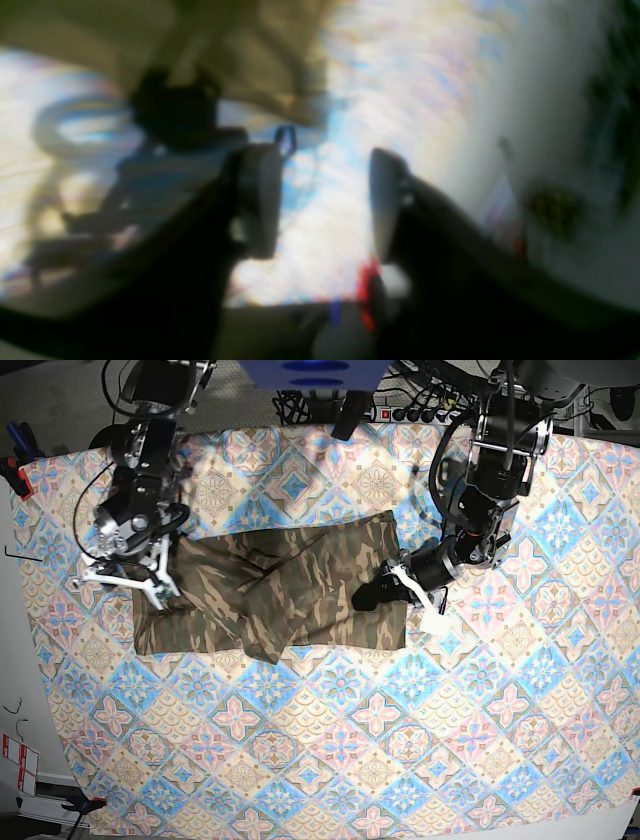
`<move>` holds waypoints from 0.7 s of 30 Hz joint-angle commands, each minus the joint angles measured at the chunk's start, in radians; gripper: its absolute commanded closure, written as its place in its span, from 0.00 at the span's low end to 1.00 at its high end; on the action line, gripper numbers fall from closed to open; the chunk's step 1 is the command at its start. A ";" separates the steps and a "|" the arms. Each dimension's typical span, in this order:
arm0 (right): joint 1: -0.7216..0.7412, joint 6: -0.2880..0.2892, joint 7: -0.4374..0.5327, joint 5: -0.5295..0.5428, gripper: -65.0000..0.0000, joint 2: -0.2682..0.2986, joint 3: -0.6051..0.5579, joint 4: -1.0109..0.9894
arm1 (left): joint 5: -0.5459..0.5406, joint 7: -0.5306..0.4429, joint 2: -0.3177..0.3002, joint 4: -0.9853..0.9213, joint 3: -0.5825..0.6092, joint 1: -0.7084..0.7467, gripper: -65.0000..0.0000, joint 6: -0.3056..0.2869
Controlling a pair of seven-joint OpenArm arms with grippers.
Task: Fold the T-shirt properly
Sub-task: 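Lower the right gripper onto the shirt beside the left gripper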
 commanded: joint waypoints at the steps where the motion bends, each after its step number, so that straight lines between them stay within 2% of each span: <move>1: 0.019 -0.012 0.000 -0.010 0.69 0.006 -0.044 0.015 | 0.057 0.013 -0.060 -0.022 0.007 0.011 1.00 0.069; 3: 0.019 -0.012 -0.001 -0.010 0.83 -0.002 -0.152 0.015 | 0.057 0.014 -0.060 -0.022 0.049 0.011 1.00 0.069; 6: 0.019 -0.012 -0.001 -0.010 0.94 -0.008 -0.267 0.022 | 0.056 0.010 -0.060 -0.022 0.100 0.008 1.00 0.069; 14: 0.087 -0.012 0.000 -0.009 0.95 -0.011 -0.591 0.058 | 0.056 0.010 -0.055 -0.022 0.109 0.005 1.00 0.069; 19: 0.127 -0.012 0.000 -0.009 0.95 -0.088 -0.697 0.052 | 0.057 0.014 -0.037 -0.020 0.112 0.005 1.00 0.069; 21: 0.136 -0.012 0.002 -0.009 0.95 -0.101 -0.720 0.031 | 0.057 0.014 -0.037 -0.020 0.112 0.005 1.00 0.069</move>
